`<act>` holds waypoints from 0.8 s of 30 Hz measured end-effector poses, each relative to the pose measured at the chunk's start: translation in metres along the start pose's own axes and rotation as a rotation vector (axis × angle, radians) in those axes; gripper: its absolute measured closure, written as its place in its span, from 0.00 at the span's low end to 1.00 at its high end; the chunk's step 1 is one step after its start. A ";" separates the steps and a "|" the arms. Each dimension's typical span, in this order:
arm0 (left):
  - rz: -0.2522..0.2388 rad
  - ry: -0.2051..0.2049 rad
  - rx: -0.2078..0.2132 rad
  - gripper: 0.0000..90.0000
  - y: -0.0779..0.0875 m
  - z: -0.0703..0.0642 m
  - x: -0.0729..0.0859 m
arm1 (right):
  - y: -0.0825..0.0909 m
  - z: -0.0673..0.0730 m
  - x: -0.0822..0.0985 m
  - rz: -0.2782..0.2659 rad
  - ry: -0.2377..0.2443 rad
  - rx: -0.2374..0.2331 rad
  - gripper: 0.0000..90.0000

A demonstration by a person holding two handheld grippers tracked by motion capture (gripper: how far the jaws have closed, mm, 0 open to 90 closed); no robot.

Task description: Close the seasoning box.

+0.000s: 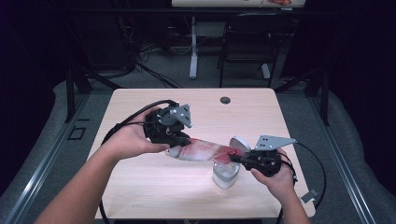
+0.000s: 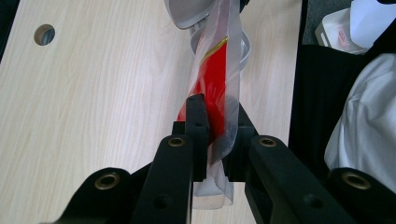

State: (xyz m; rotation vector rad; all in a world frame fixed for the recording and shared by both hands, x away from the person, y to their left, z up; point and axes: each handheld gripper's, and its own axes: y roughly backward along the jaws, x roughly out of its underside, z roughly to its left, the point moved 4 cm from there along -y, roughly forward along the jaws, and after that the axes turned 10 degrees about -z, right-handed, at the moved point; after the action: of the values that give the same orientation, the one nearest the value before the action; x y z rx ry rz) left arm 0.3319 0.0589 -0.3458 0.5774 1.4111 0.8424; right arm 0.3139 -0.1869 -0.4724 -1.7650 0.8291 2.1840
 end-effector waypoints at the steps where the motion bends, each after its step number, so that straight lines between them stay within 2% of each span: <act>1: -0.003 0.004 -0.001 0.93 0.000 0.000 0.000 | 0.000 0.000 0.000 0.000 0.000 0.000 0.98; 11: 0.005 -0.016 0.000 0.93 0.000 0.001 -0.001 | 0.000 0.000 0.000 0.001 0.000 0.002 0.98; 24: 0.001 -0.011 0.000 0.93 0.000 0.000 -0.003 | 0.000 0.000 0.001 0.004 0.000 0.004 0.98</act>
State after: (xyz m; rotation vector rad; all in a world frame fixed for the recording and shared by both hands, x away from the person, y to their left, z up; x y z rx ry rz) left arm 0.3320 0.0563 -0.3439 0.5820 1.4014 0.8387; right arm 0.3139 -0.1867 -0.4732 -1.7637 0.8368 2.1834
